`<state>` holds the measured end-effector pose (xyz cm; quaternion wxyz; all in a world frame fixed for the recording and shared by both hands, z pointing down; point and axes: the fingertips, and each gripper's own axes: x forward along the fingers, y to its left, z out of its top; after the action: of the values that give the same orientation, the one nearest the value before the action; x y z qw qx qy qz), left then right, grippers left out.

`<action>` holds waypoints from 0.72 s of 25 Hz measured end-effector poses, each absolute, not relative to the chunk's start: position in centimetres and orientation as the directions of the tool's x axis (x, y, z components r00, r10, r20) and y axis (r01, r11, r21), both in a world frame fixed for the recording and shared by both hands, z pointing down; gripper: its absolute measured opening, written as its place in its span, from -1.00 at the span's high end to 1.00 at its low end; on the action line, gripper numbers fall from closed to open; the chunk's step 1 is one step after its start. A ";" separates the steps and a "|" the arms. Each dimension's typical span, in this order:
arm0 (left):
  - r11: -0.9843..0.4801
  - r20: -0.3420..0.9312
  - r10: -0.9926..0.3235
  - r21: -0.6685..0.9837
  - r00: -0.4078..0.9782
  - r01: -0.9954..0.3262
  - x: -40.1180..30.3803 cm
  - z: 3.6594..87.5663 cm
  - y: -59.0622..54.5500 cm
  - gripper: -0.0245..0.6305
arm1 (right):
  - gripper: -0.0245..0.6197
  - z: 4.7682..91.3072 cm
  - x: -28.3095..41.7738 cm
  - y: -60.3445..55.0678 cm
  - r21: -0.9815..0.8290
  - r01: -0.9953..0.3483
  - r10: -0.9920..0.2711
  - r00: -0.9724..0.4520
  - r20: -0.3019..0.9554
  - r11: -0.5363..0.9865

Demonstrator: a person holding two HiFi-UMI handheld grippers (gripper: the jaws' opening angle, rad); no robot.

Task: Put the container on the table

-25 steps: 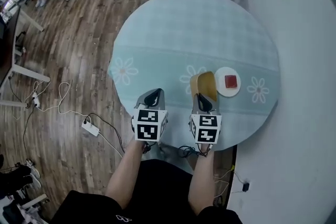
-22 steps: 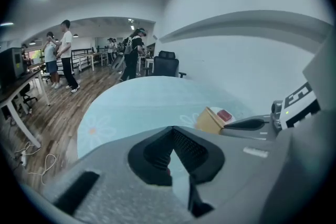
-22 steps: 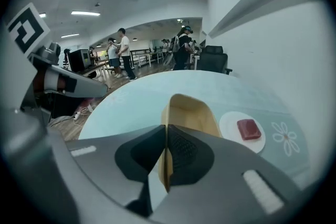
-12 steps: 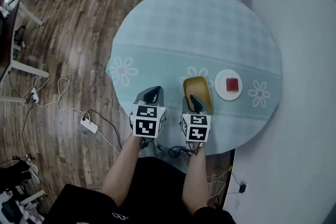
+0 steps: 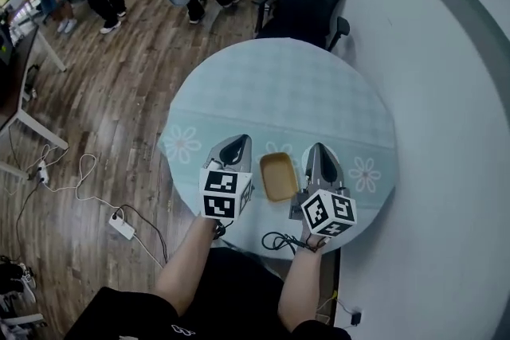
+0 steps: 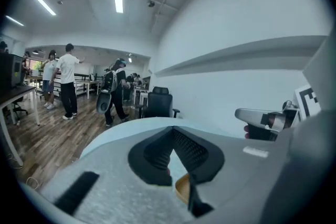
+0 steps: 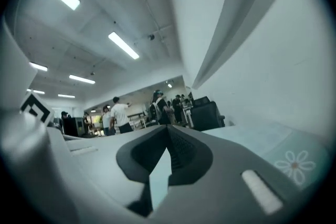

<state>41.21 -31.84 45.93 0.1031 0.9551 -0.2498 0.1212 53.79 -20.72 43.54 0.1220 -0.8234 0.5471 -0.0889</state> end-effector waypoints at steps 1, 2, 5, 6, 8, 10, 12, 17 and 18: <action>-0.857 0.241 -0.459 0.135 0.855 -0.498 41.3 44.1 -31.8 0.93 | 0.90 41.6 54.0 -20.3 -0.315 -0.879 -0.921 0.387 -0.033 -0.358; -0.859 0.202 -0.464 0.134 0.862 -0.494 41.2 42.4 -31.6 0.93 | 0.90 39.9 54.0 -20.0 -0.321 -0.881 -0.919 0.388 -0.064 -0.349; -0.864 0.122 -0.474 0.126 0.872 -0.487 40.4 38.9 -31.2 0.93 | 0.90 37.7 53.0 -20.2 -0.262 -0.899 -0.925 0.376 -0.054 -0.350; -0.865 0.108 -0.477 0.121 0.872 -0.488 40.2 38.3 -31.2 0.93 | 0.90 37.6 52.7 -20.6 -0.233 -0.906 -0.928 0.371 -0.037 -0.353; -0.861 0.096 -0.487 0.115 0.868 -0.496 40.0 37.7 -31.4 0.93 | 0.90 37.7 52.0 -21.5 -0.196 -0.919 -0.936 0.351 -0.021 -0.341; -0.855 0.096 -0.498 0.115 0.862 -0.507 39.5 37.7 -31.6 0.93 | 0.90 38.0 51.0 -22.0 -0.183 -0.931 -0.946 0.323 -0.017 -0.315; -0.851 0.099 -0.503 0.119 0.858 -0.512 39.1 37.7 -31.6 0.93 | 0.90 38.0 50.3 -22.0 -0.175 -0.938 -0.952 0.307 -0.011 -0.300; -0.854 0.096 -0.498 0.121 0.862 -0.506 39.6 37.5 -30.9 0.93 | 0.90 37.6 51.0 -21.3 -0.159 -0.939 -0.951 0.310 0.002 -0.306; -0.855 0.093 -0.497 0.119 0.863 -0.505 39.6 37.4 -30.8 0.93 | 0.90 37.5 51.2 -21.2 -0.157 -0.939 -0.951 0.311 0.001 -0.307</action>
<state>39.65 -30.76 37.45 0.0701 0.9626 -0.2601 0.0296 51.17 -21.23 37.51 0.0635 -0.8070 0.5852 -0.0466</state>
